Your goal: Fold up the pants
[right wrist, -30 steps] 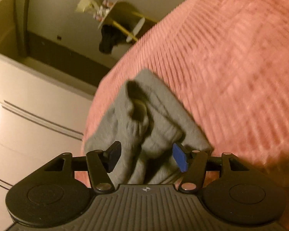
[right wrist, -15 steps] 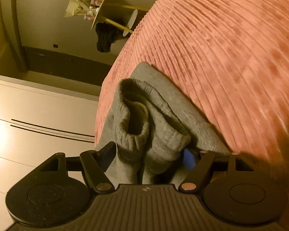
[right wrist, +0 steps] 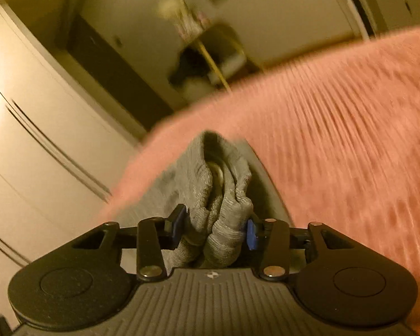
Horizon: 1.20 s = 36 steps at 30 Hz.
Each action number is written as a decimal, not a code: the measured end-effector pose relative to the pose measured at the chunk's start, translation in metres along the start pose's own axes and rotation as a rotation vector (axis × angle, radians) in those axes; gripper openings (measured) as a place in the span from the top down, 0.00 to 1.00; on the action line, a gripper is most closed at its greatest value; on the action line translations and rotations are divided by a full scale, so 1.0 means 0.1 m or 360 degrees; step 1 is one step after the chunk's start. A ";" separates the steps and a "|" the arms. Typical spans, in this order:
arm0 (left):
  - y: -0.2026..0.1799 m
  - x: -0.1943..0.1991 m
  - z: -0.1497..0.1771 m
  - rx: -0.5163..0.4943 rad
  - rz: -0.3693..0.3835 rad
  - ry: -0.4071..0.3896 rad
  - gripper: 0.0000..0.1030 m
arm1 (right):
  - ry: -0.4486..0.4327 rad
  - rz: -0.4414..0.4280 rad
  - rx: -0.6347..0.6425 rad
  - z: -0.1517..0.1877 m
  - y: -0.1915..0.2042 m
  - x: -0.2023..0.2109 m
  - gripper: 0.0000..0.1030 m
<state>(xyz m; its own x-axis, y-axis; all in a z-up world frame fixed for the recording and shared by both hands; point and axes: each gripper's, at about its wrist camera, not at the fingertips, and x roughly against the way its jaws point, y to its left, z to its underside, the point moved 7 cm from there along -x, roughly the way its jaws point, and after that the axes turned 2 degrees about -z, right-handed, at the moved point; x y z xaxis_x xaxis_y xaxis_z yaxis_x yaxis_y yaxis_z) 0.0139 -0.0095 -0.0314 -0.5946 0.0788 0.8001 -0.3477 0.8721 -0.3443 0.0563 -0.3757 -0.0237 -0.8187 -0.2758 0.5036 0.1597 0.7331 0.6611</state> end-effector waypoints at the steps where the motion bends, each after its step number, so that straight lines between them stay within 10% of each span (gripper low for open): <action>1: 0.01 0.00 -0.01 0.0005 0.0004 0.0006 0.07 | 0.0139 0.0072 -0.0032 0.08 -0.12 -0.12 0.54; 8: -0.07 -0.03 -0.26 -0.0222 0.0112 0.0017 0.06 | 0.0106 -0.0021 -0.0019 -0.29 -0.30 0.13 0.25; 23: -0.50 -1.13 -0.72 -0.0391 0.0701 0.0566 0.02 | 0.0690 -0.0405 -0.0139 -0.35 -0.40 -0.91 0.14; 30: -0.83 -1.35 -0.71 -0.0611 0.0761 0.0519 0.02 | 0.0737 -0.0358 0.0060 -0.29 -0.15 -1.17 0.32; 36: -1.08 -1.23 -0.76 -0.0611 0.0767 0.0406 0.27 | 0.0613 -0.0418 0.0061 -0.41 0.15 -1.03 0.47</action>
<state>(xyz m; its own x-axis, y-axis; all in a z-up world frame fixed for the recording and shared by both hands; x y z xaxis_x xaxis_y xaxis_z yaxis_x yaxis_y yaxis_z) 0.1794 -0.0771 -0.0549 -0.4123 0.5736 0.7078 0.2248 0.8170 -0.5311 0.1660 -0.3616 -0.0428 -0.5631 -0.6604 0.4968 -0.0519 0.6282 0.7763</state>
